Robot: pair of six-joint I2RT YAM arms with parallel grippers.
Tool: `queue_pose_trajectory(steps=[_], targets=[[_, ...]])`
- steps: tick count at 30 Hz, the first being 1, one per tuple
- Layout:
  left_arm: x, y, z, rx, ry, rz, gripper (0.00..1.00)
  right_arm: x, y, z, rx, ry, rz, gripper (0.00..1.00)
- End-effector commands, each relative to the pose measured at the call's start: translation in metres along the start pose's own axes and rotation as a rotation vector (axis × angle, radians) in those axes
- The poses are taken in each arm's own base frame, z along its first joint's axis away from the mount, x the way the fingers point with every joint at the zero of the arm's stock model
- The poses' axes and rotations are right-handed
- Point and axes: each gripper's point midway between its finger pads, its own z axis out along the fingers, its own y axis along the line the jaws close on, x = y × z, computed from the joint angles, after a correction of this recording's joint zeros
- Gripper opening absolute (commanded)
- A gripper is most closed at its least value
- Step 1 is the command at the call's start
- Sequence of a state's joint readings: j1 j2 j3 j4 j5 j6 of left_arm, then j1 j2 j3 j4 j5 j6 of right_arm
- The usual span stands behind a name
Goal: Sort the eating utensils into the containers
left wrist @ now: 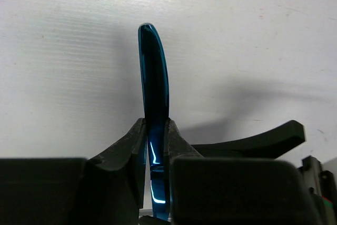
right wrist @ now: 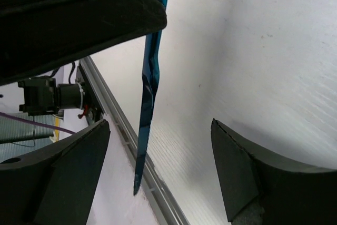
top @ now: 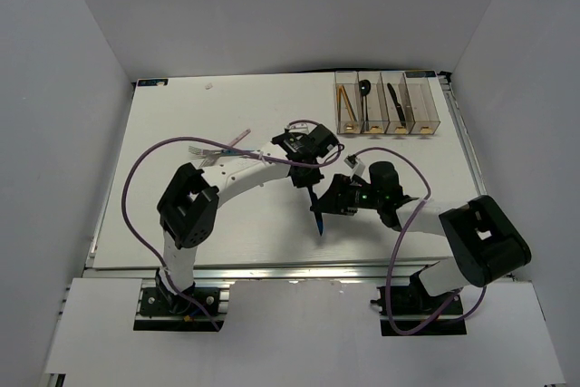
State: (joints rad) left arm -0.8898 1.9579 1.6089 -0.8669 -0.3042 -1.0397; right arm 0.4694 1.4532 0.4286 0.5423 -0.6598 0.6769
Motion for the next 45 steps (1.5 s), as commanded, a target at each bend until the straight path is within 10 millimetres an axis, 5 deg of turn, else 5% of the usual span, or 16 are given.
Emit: queue_pose_trajectory(steps=[1, 5, 11, 13, 19, 21, 22, 24, 29, 33, 34, 36, 37, 39, 45], targets=[[-0.013, -0.02, -0.029, 0.113, -0.044, -0.038, 0.0, -0.014, 0.017, 0.005, -0.061, -0.043, -0.036, 0.8], [-0.015, -0.025, -0.033, 0.141, -0.043, -0.045, 0.0, -0.016, 0.027, 0.008, -0.086, -0.036, -0.039, 0.7], [-0.019, -0.028, -0.039, 0.153, -0.057, -0.044, 0.0, -0.02, 0.027, 0.009, -0.069, -0.056, -0.02, 0.36], [-0.02, -0.027, -0.041, 0.152, -0.065, -0.043, 0.0, -0.021, 0.027, 0.009, -0.066, -0.059, -0.015, 0.01], [-0.036, -0.025, -0.053, 0.136, -0.118, -0.036, 0.0, -0.027, 0.033, 0.005, -0.058, -0.079, -0.016, 0.0], [-0.045, -0.024, -0.061, 0.126, -0.15, -0.031, 0.13, -0.031, 0.036, 0.001, -0.044, -0.088, -0.029, 0.0], [-0.049, -0.019, -0.067, 0.11, -0.163, -0.029, 0.32, -0.034, 0.036, 0.0, -0.031, -0.099, -0.034, 0.0], [-0.066, -0.014, -0.081, 0.089, -0.227, -0.039, 0.5, -0.044, 0.041, -0.002, -0.015, -0.12, -0.075, 0.0], [-0.095, 0.033, -0.115, -0.031, -0.363, -0.019, 0.72, -0.069, 0.015, -0.007, 0.184, -0.137, -0.103, 0.0], [-0.102, 0.084, -0.125, -0.154, -0.444, 0.09, 0.75, -0.102, -0.007, -0.016, 0.327, -0.149, -0.126, 0.0], [-0.1, 0.096, -0.125, -0.188, -0.454, 0.117, 0.75, -0.128, -0.009, -0.023, 0.366, -0.192, -0.16, 0.0], [-0.091, 0.13, -0.124, -0.275, -0.471, 0.198, 0.76, -0.136, -0.029, -0.028, 0.442, -0.163, -0.137, 0.0], [-0.089, 0.137, -0.123, -0.282, -0.483, 0.21, 0.76, -0.165, -0.031, -0.039, 0.486, -0.212, -0.168, 0.0], [-0.075, 0.166, -0.12, -0.318, -0.484, 0.257, 0.76, -0.181, -0.05, -0.045, 0.547, -0.201, -0.161, 0.0], [-0.063, 0.191, -0.117, -0.274, -0.547, 0.284, 0.76, -0.269, -0.094, -0.08, 0.707, -0.242, -0.193, 0.0]])
